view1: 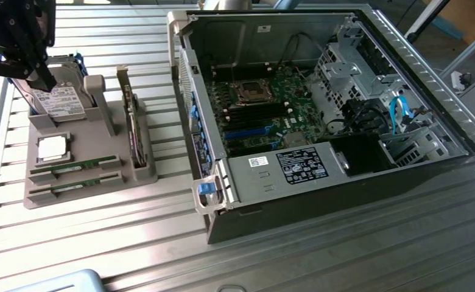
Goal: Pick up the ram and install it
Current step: 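Pick up the ram and move it above insertion slot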
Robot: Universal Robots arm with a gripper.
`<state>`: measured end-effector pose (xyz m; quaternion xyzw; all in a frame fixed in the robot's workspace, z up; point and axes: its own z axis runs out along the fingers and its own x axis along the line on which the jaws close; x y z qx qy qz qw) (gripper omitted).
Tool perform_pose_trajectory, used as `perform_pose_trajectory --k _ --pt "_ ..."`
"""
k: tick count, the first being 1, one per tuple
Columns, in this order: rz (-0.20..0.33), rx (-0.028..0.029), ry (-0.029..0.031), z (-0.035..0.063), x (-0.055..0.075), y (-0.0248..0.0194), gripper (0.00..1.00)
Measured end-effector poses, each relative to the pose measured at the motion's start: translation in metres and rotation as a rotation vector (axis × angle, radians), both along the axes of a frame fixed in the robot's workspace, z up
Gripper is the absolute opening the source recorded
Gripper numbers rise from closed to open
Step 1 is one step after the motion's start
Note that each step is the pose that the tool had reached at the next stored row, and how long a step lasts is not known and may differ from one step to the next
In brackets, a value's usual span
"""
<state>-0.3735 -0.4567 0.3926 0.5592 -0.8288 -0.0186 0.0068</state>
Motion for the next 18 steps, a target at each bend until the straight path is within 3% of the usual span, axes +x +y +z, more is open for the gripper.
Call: perform_pose_trajectory --k 18 --pt "0.242 0.0 0.0 0.0 0.0 0.0 0.1"
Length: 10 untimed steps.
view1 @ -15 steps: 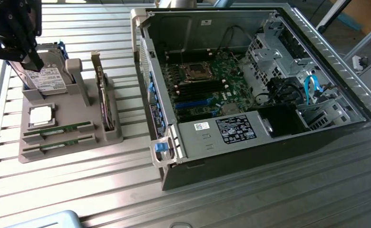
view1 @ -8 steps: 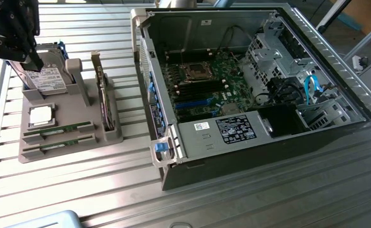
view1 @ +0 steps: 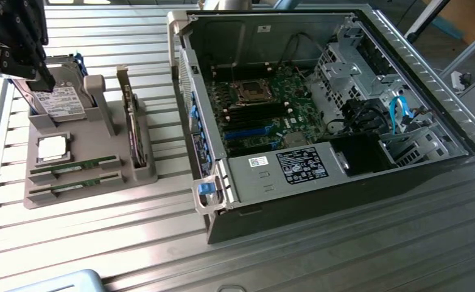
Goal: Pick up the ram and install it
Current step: 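Pick up the ram and move it above insertion slot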
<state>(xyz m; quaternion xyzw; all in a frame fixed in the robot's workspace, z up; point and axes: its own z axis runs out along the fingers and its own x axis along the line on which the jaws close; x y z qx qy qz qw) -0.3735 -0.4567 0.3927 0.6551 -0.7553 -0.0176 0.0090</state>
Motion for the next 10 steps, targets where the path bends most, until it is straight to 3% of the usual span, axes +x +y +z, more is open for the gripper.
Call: perform_pose_trajectory --k 10 --pt "0.116 0.0 0.0 0.0 0.0 0.0 0.1"
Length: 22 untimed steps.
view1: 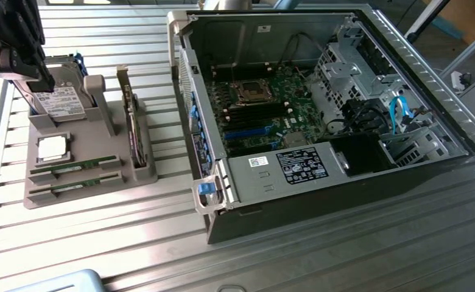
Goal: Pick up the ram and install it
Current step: 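Pick up the ram and move it above insertion slot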
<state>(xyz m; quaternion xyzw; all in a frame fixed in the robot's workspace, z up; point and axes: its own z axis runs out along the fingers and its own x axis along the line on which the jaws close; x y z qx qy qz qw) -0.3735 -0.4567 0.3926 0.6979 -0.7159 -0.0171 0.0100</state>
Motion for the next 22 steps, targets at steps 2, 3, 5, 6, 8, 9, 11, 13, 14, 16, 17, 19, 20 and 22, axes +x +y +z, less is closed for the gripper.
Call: perform_pose_trajectory --k 2,3,5,6,8,9,11,13,14,16,17,19,20,22 --pt "0.001 -0.0001 0.0001 0.0 0.0 0.0 0.1" --pt "0.002 -0.0001 0.0001 0.0 0.0 0.0 0.1" --pt "0.002 -0.0001 0.0 0.0 0.0 0.0 0.1" --pt "0.002 -0.0001 0.0 0.0 0.0 0.0 0.1" --pt "0.003 0.0 0.0 0.0 0.0 0.0 0.1" --pt "0.004 -0.0001 0.0 0.0 0.0 0.0 0.1" --pt "0.006 -0.0001 0.0 0.0 0.0 0.0 0.1" --pt "0.006 -0.0001 0.0 0.0 0.0 0.0 0.1" --pt "0.006 -0.0001 0.0 0.0 0.0 0.0 0.1" --pt "0.006 -0.0001 0.0 0.0 0.0 0.0 0.1" --pt "0.007 0.0 0.0 0.0 0.0 0.0 0.1" --pt "0.012 -0.0001 0.0 0.0 0.0 0.0 0.1" --pt "0.013 -0.0001 0.0 0.0 0.0 0.0 0.1" --pt "0.013 -0.0001 0.0 0.0 0.0 0.0 0.1"
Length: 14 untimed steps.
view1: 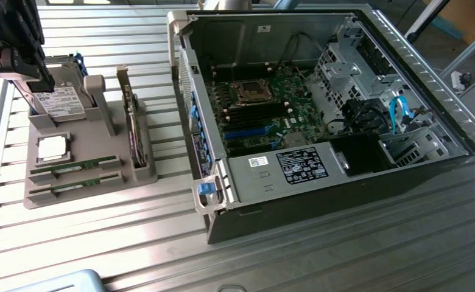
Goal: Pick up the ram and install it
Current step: 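Pick up the ram and move it above insertion slot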
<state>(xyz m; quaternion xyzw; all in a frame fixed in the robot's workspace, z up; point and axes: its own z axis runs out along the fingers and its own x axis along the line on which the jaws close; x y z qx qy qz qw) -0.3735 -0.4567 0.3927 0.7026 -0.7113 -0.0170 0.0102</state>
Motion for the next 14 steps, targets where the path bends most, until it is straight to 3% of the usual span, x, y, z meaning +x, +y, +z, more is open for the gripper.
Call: perform_pose_trajectory --k 14 --pt "0.0 -0.002 -0.0001 -0.0032 0.0 -0.0019 0.1"
